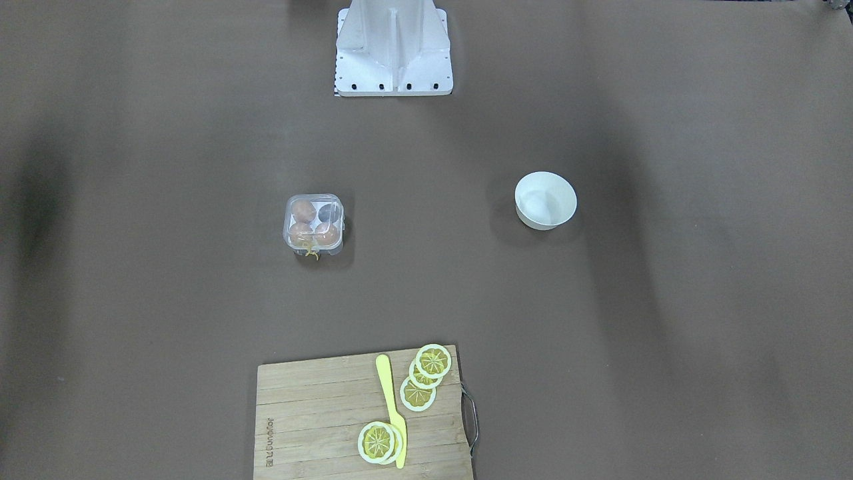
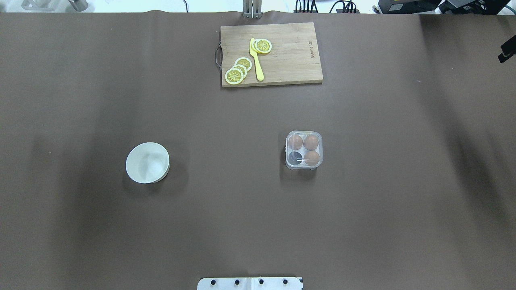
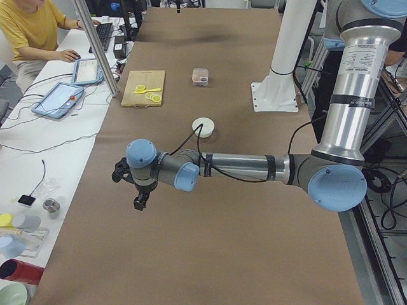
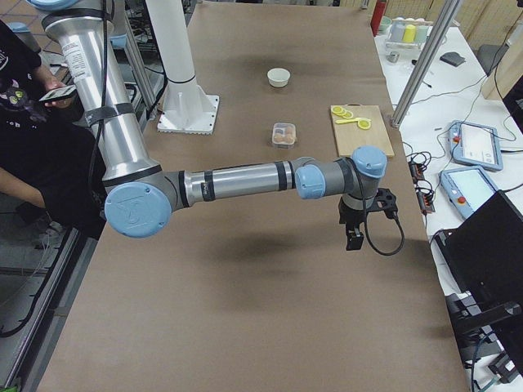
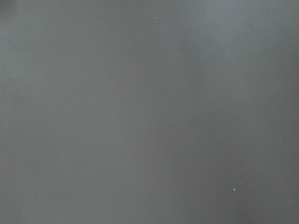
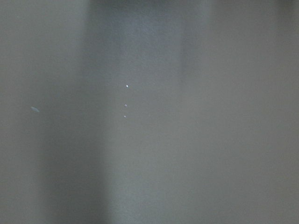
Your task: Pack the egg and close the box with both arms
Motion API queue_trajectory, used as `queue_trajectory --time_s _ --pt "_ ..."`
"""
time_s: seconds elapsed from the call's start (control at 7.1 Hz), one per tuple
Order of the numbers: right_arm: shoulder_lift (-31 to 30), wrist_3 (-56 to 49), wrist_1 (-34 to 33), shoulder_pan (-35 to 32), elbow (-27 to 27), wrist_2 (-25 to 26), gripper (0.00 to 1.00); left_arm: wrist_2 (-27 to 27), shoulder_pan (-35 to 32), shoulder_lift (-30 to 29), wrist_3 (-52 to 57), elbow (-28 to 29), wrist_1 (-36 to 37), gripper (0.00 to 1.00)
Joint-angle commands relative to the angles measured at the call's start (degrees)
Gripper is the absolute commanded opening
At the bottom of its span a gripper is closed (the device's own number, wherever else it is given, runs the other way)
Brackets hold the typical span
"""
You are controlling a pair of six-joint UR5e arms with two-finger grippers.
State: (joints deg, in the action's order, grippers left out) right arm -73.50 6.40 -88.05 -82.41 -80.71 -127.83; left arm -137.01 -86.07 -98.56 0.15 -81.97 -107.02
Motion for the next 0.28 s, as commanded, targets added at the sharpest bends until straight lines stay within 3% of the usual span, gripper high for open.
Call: queue_trajectory --time_s 0.0,0.14 --pt "-1.47 -0.16 -0.10 -0.56 0.73 -3.27 1.00 -0.01 0.03 0.21 0.02 0.15 -0.03 0.96" --pt "-1.56 -0.16 -0.19 -0.56 0.73 -3.91 1.00 -0.18 -0.06 0.30 0.02 0.06 -0.03 0.96"
